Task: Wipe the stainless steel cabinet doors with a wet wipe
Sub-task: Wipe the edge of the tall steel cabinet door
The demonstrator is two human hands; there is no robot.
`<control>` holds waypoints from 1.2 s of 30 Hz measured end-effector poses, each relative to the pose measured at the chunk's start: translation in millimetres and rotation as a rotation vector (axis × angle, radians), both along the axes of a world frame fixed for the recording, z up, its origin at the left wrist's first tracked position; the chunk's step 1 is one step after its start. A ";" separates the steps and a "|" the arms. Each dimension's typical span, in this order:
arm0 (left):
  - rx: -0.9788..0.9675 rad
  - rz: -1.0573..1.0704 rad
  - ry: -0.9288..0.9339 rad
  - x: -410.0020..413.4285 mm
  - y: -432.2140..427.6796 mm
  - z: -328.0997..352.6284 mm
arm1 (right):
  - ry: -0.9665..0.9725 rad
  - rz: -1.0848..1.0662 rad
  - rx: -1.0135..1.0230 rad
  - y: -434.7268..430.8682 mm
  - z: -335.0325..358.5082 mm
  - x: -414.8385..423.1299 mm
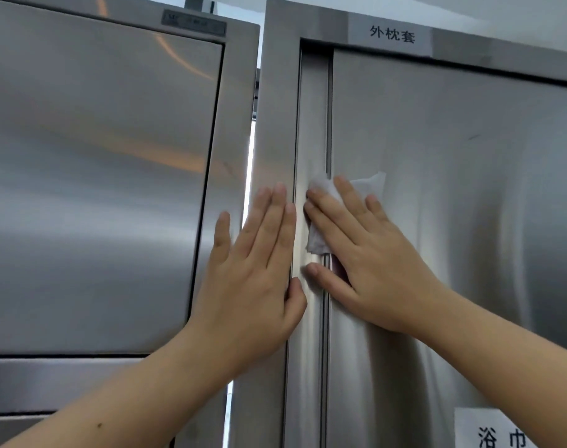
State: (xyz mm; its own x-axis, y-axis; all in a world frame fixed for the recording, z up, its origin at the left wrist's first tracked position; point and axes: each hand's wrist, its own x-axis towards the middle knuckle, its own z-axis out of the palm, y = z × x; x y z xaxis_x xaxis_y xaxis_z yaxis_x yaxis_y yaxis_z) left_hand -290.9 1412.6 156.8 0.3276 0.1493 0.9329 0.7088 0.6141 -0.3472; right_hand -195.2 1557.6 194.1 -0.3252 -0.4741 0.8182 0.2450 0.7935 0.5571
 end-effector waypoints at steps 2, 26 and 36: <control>-0.018 -0.013 -0.007 0.1 -0.9 -7.8 | -0.009 -0.005 0.008 0.9 -8.8 0.5; -0.150 -0.016 -0.082 4.9 -9.9 -52.8 | -0.151 -0.129 0.229 13.3 -56.3 15.7; -0.144 -0.013 -0.082 4.5 -8.9 -53.4 | -0.084 -0.073 0.094 8.1 -43.8 10.0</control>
